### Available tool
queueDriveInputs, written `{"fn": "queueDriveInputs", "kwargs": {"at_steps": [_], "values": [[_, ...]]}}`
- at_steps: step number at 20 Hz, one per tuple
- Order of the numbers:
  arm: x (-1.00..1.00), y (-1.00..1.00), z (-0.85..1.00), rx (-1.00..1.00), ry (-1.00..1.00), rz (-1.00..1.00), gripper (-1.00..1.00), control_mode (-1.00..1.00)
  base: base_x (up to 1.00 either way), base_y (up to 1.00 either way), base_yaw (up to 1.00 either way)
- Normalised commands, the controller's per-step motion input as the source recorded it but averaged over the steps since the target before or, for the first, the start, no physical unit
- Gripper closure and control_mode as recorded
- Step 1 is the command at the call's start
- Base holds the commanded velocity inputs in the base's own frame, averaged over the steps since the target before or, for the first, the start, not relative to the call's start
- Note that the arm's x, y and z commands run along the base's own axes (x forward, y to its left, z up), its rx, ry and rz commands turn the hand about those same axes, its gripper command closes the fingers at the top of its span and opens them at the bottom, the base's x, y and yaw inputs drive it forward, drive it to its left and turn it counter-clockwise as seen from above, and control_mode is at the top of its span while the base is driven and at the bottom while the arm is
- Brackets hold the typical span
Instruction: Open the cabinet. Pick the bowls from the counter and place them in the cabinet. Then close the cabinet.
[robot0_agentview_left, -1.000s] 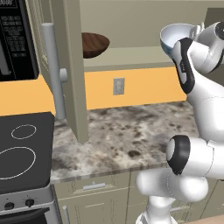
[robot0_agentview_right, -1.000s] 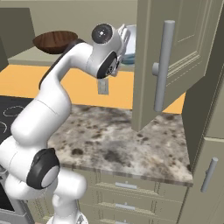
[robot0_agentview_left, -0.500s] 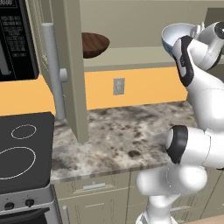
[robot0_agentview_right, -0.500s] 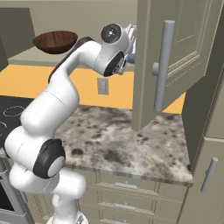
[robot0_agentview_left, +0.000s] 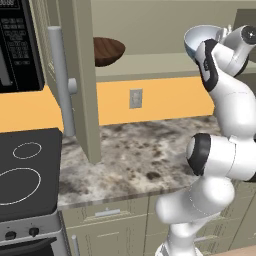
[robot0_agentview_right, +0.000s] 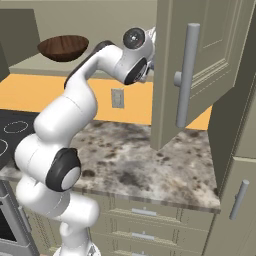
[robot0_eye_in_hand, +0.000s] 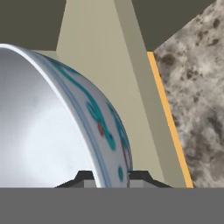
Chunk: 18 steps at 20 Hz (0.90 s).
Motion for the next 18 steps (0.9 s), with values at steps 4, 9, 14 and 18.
{"fn": "queueDriveInputs", "kwargs": {"at_steps": [4,9,14,18], "values": [[0.28,-0.08,-0.04,0.0,-0.02,0.0,1.0,-1.0,0.0,0.0,0.0],[0.3,-0.09,0.0,0.0,0.0,0.0,1.0,-1.0,0.0,0.0,0.0],[0.22,-0.01,-0.01,0.0,0.0,0.0,1.0,-1.0,0.0,0.0,0.0],[0.13,0.0,-0.01,0.0,0.0,0.0,1.0,-1.0,0.0,0.0,0.0]]}}
